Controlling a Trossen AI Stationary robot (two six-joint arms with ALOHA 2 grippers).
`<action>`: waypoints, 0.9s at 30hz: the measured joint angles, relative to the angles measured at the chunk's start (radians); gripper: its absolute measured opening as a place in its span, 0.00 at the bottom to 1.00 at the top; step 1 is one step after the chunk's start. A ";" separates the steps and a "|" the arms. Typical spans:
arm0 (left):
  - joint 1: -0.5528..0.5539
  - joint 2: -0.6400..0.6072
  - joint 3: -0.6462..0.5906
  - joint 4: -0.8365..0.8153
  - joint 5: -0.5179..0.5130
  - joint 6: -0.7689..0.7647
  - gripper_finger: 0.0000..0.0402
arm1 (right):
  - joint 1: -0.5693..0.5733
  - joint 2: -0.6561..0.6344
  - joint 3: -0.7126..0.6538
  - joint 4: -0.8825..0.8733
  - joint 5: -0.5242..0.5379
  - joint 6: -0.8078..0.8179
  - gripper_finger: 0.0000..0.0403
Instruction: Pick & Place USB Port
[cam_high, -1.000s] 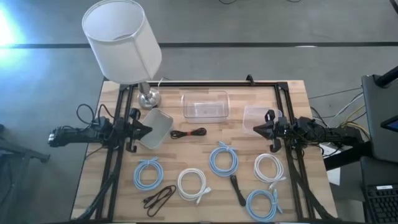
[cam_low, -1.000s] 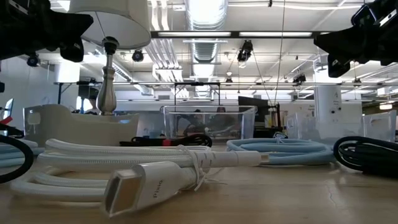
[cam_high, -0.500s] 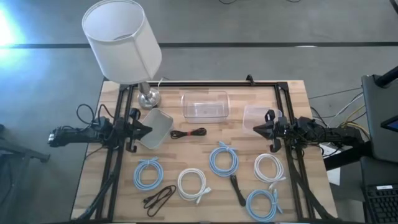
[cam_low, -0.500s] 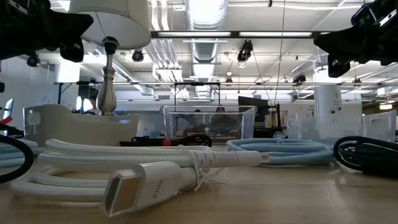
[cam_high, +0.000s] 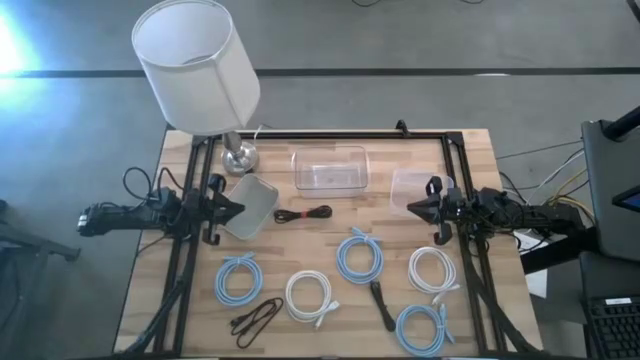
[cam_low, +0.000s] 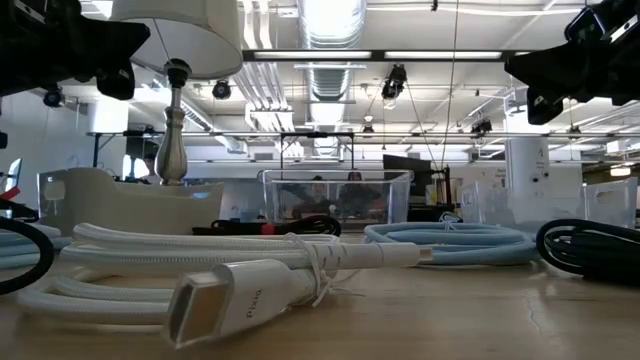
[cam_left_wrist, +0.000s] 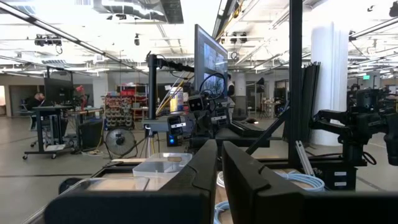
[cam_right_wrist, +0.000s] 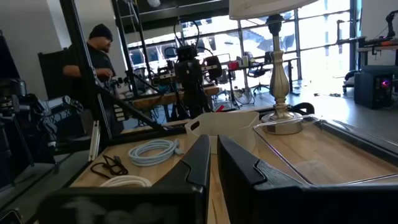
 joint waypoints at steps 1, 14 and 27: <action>0.000 0.000 0.000 0.000 0.000 0.000 0.07 | 0.000 0.000 0.000 0.000 0.000 0.000 0.07; 0.000 0.001 0.000 0.003 -0.106 0.010 0.06 | 0.000 0.000 0.000 0.000 0.000 0.000 0.07; 0.000 0.002 0.000 0.009 -0.105 0.001 0.06 | 0.000 0.000 0.000 0.000 0.000 0.000 0.07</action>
